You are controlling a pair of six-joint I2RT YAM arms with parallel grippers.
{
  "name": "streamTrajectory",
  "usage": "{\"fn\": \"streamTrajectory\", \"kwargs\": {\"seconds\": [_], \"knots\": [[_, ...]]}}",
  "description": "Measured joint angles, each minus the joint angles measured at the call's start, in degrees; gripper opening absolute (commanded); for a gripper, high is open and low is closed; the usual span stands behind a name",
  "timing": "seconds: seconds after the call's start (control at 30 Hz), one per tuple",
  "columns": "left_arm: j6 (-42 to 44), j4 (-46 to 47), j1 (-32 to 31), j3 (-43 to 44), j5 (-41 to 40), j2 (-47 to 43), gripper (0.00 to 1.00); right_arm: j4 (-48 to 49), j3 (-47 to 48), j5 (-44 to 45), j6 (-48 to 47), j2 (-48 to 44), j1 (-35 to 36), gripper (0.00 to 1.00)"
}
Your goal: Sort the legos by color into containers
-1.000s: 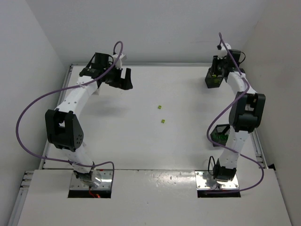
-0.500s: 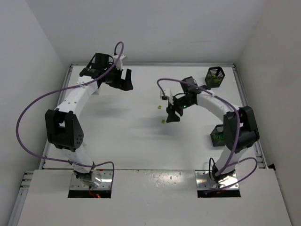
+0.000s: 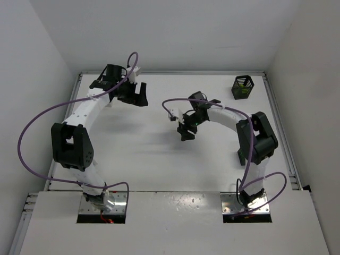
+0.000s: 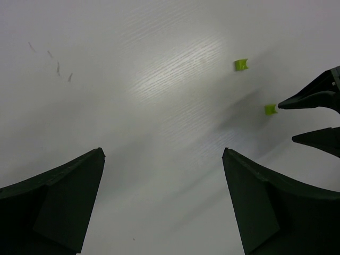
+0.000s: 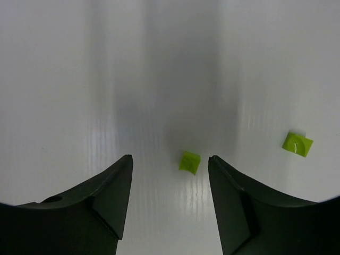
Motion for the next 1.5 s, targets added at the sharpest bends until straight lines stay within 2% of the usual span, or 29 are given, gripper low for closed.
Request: {"fn": "streamTrajectory", "kwargs": {"seconds": [0.6, 0.9, 1.0, 1.13, 1.23, 1.37, 1.5], "knots": [[-2.34, 1.57, 4.33, -2.71, 0.79, -1.95, 1.00, 8.35, -1.95, 10.99, 7.06, 3.74, 1.84, 0.52], [-2.97, 1.70, 5.05, -2.71, 1.66, -1.95, 1.00, 8.48, -2.56, 13.66, 7.45, 4.46, 2.69, 0.43], [-2.97, 1.84, 5.05, -2.71, 1.68, -1.95, 1.00, 8.59, -2.56, 14.14, 7.58, 4.44, 3.19, 0.36], [-3.21, 1.99, 5.05, -2.71, 2.01, -1.92, 1.00, 8.92, -2.56, 14.60, 7.96, 4.44, 3.74, 0.19], [-3.41, 2.03, 5.05, -2.71, 2.12, -1.92, 1.00, 9.20, -2.56, 15.06, 7.96, 4.42, 4.02, 0.11], [-3.98, 2.75, 5.55, -3.21, 3.02, -1.95, 1.00, 9.27, -2.56, 15.02, 8.81, 4.11, 4.07, 0.06], [-4.72, 4.55, 7.80, -7.37, 5.77, -3.06, 1.00, 8.15, -2.29, 13.66, 12.52, 1.16, 3.67, 0.04]]}}
